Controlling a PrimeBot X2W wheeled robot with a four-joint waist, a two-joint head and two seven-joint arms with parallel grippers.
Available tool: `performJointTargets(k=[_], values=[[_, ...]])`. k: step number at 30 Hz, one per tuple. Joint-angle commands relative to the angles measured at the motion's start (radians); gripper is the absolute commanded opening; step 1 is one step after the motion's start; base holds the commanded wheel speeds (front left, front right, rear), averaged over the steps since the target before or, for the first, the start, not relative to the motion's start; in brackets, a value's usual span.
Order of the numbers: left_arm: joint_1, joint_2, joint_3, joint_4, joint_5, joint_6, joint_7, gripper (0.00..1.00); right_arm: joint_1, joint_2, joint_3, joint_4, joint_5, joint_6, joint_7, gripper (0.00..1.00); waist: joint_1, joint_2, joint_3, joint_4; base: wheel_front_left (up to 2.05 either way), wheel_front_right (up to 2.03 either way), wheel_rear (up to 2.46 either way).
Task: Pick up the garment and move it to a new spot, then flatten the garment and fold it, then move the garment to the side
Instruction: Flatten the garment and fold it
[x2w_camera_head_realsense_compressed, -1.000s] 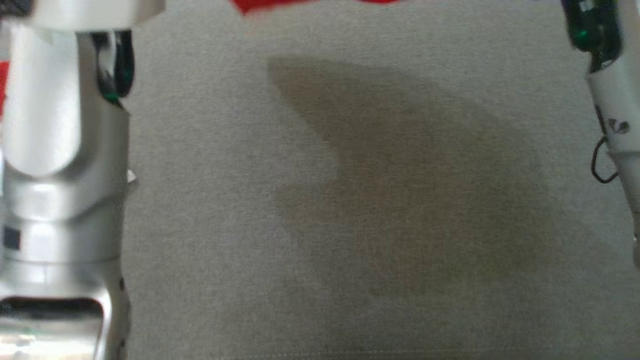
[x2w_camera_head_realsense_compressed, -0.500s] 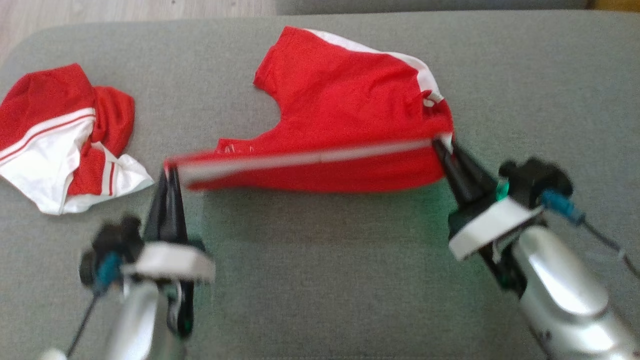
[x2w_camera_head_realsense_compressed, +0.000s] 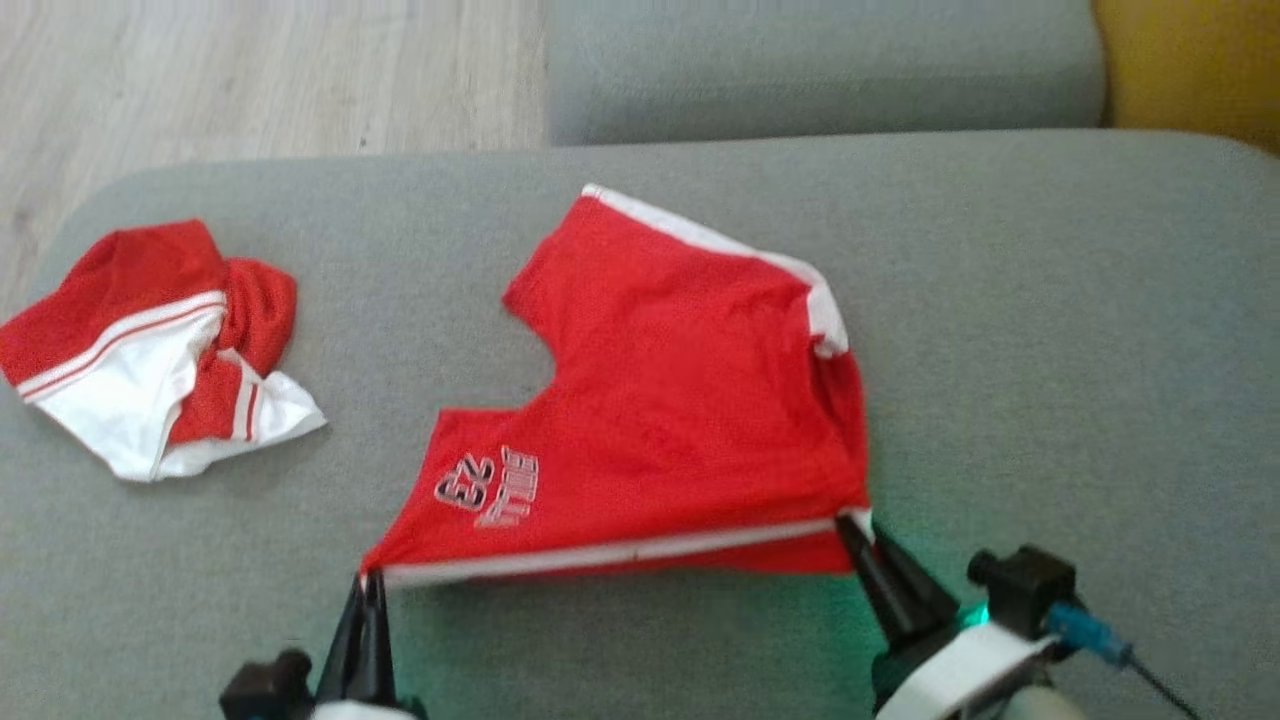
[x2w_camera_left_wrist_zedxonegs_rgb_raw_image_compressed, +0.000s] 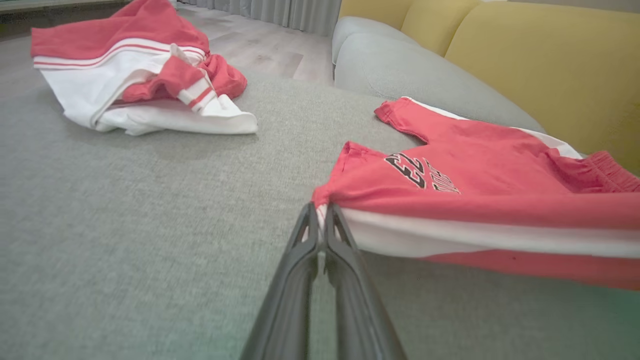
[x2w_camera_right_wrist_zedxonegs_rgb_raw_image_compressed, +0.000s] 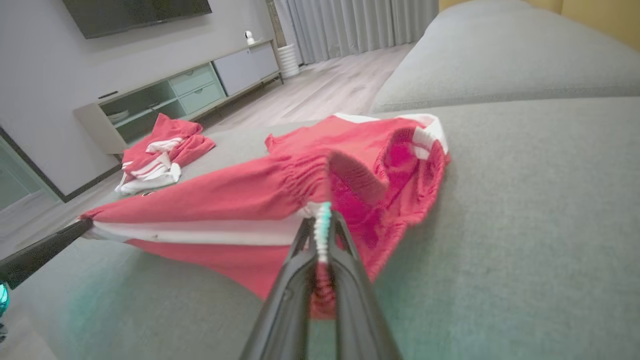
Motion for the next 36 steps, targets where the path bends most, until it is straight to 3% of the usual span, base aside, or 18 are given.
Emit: performJointTargets(k=[1, 8, 12, 17, 23, 30, 36], values=[[-0.009, 0.012, 0.026, -0.031, 0.005, 0.011, -0.005, 0.0, -0.01, -0.014, 0.018, -0.039, 0.012, -0.001, -0.006, 0.0, 0.0003, -0.0001, -0.015, -0.015, 0.0, 0.0, 0.0], [0.01, 0.012, 0.044, -0.048, 0.026, 0.013, -0.005, 0.0, 0.041, -0.021, 0.034, -0.088, 0.053, -0.001, -0.006, 0.0, 0.0003, -0.0001, -0.024, -0.033, 0.0, 0.0, 0.0], [-0.065, 0.012, 0.039, -0.063, 0.061, -0.007, -0.005, 0.0, 0.014, 0.003, 0.002, -0.093, 0.078, -0.001, -0.006, 0.0, 0.0003, -0.0001, -0.005, -0.046, 0.0, 0.0, 0.0], [-0.302, 0.046, -0.013, -0.023, 0.137, -0.051, -0.005, 0.0, -0.103, 0.058, -0.053, -0.071, 0.121, -0.001, -0.006, 0.0, 0.0003, -0.0001, 0.091, -0.079, 0.0, 0.0, 0.0], [-0.64, 0.111, -0.156, 0.143, 0.158, -0.069, 0.003, 0.0, -0.28, 0.118, -0.08, 0.007, 0.171, -0.001, -0.006, 0.0, 0.0003, -0.0001, 0.225, -0.128, 0.0, 0.0, 0.0], [-0.933, 0.184, -0.398, 0.309, 0.021, -0.07, 0.067, 0.0, -0.406, 0.157, -0.057, 0.04, 0.2, -0.001, -0.006, 0.0, 0.0003, -0.0001, 0.335, -0.197, 0.0, 0.0, 0.0], [-1.077, 0.238, -0.51, 0.411, -0.057, -0.07, 0.056, 0.0, -0.445, 0.178, -0.076, 0.037, 0.222, -0.001, -0.006, 0.0, 0.0003, -0.0001, 0.383, -0.254, 0.0, 0.0, 0.0]])
